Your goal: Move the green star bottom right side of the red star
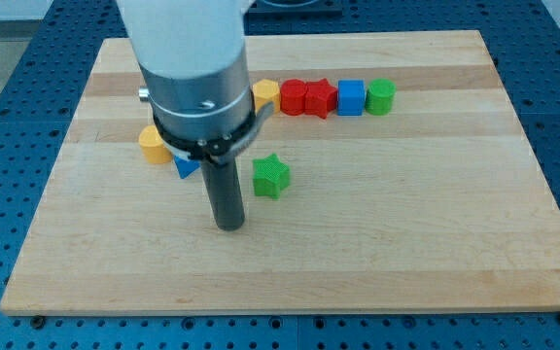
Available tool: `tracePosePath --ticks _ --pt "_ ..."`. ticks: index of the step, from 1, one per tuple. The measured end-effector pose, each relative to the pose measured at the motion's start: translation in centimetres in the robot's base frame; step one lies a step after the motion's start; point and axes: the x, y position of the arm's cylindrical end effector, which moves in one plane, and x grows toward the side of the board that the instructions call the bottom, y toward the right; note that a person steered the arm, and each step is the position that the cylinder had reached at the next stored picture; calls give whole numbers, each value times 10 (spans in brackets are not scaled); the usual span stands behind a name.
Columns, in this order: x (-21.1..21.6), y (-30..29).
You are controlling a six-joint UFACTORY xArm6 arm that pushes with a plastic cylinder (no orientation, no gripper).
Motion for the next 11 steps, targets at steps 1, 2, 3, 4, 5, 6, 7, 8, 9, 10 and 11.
tracePosePath --ticks 1,2,3,4,5,6,7,8,9,10,11 --pt "-18 0" --pt "-31 11" --pt "-33 38" --pt "-34 64" --pt "-40 75" --pt "-46 85" --pt "-53 95" --pt "-54 109" --pt "-54 119" --pt "-57 121" --pt "-68 121"
